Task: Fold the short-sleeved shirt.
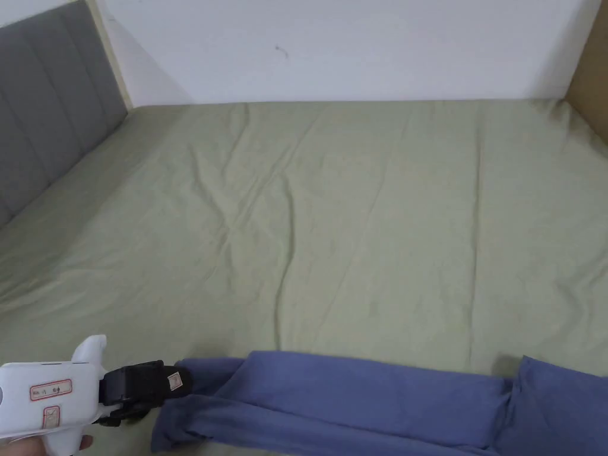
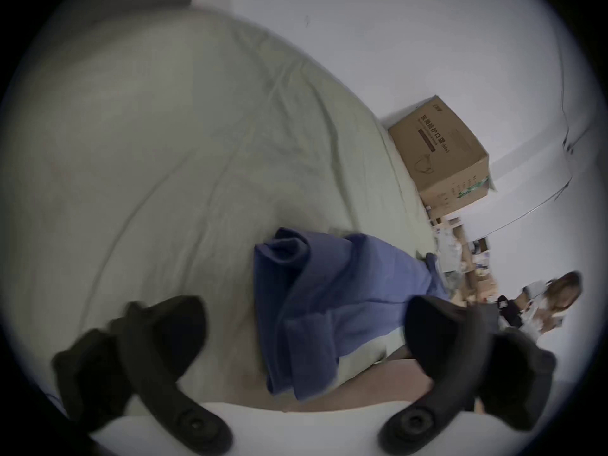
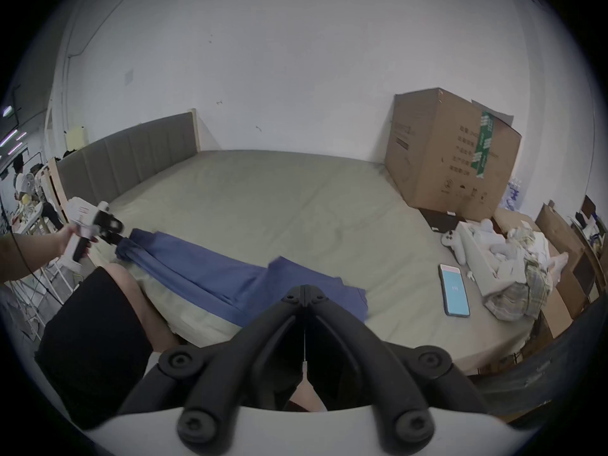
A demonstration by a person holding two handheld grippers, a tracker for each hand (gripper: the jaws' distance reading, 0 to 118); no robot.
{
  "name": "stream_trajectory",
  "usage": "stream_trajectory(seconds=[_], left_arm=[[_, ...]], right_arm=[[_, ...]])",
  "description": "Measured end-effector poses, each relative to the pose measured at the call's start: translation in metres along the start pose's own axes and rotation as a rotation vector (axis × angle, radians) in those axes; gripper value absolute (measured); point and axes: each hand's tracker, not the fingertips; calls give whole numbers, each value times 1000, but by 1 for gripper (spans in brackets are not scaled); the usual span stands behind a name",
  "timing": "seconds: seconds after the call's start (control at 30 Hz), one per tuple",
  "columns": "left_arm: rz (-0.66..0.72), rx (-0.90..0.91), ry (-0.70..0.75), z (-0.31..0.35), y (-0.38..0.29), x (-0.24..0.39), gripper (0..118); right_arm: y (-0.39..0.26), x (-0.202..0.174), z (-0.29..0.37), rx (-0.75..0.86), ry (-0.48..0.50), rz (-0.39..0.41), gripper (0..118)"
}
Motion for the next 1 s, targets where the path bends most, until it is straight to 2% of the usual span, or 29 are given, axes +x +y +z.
stream_trajectory(seconds=[0.03, 0.1, 0.17, 0.23, 0.3, 0.33, 0.37, 0.4, 0.43, 0.47, 0.5, 0.53, 0.63, 0.7, 0.8, 0.87, 0.93, 1.0], left_arm=[[4, 3, -28, -6, 7, 15, 113], [9, 18, -118, -11, 11, 24, 118], [13, -17, -104, -36, 17, 23, 118], [-44, -62, -160, -51, 16, 35, 118], [-113, -82, -100, -62, 16, 44, 112], [-168, -65, -30, -62, 15, 50, 99], [-189, -53, 20, -59, 16, 51, 72], [-165, -25, 79, -58, 19, 43, 16], [-22, -67, -23, -57, 22, 34, 10], [-4, -87, -55, -57, 23, 34, 10], [-122, -74, 1, -53, 23, 44, 10], [-181, -81, 32, -53, 24, 52, 10], [-158, -70, 53, -47, 37, 65, 10], [-167, -15, 115, -30, 56, 63, 10], [-131, -25, 288, -4, 82, 51, 10], [-144, -85, 465, 11, 93, 52, 10], [-188, -112, 565, 25, 101, 67, 10], [-198, -124, 528, 36, 106, 93, 10]], right_arm=[[3, 0, -1, 1, 9, 3, 0], [6, 0, -5, -4, 15, -2, 0], [9, -3, -13, -19, 22, -15, 0], [10, -7, -23, -32, 31, -16, 0], [13, -14, -32, -47, 38, -8, 0], [-1, -8, -31, -51, 49, -5, 0], [0, -9, -33, -52, 58, -1, 0], [1, -12, -34, -52, 67, 4, 0], [1, -15, -35, -49, 79, 6, 0], [2, -16, -35, -52, 87, 6, 0], [2, -17, -36, -54, 94, 7, 0], [1, -18, -35, -52, 97, 11, 0], [-1, -19, -31, -43, 92, 34, 0], [-2, -18, -27, -37, 80, 50, 0], [-7, -13, -19, -28, 72, 59, 0], [-10, -11, -15, -24, 74, 49, 0], [-16, -8, -12, -16, 73, 38, 0], [-20, -8, -10, -13, 84, 17, 0]])
